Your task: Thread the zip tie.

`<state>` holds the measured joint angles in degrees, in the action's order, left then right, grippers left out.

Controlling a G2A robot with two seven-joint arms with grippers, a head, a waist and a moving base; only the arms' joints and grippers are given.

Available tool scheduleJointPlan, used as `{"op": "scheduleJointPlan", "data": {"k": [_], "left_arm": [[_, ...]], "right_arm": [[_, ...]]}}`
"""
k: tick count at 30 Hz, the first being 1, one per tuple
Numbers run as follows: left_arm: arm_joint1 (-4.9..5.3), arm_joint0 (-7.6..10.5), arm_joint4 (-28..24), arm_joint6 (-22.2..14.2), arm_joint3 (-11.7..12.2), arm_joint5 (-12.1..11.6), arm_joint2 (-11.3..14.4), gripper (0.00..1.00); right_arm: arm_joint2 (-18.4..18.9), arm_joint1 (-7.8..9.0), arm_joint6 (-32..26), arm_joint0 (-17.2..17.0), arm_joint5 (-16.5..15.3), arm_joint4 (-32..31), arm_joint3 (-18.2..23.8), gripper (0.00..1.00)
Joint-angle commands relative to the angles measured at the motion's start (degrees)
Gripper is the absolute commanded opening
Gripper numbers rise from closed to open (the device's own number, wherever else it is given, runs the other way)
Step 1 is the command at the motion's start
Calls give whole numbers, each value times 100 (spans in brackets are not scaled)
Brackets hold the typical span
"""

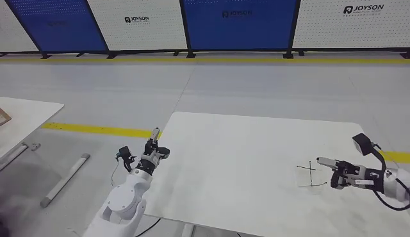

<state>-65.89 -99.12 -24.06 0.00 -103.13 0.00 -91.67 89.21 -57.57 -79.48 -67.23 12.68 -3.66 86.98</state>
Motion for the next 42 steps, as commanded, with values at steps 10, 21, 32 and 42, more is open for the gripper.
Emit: {"op": "scheduleJointPlan", "data": {"k": [10,21,32,42], "left_arm": [[0,0,0,0,0,0,0,100],[0,0,0,0,0,0,0,100],[0,0,0,0,0,0,0,100],[0,0,0,0,0,0,0,100]], "right_arm": [[23,0,-3,-34,-5,18,35,100],[234,359,-16,-46,-547,600,-85,100],[-1081,756,-16,838,-231,483,-1048,100],[-1081,756,-16,838,-231,483,-1048,100]]}}
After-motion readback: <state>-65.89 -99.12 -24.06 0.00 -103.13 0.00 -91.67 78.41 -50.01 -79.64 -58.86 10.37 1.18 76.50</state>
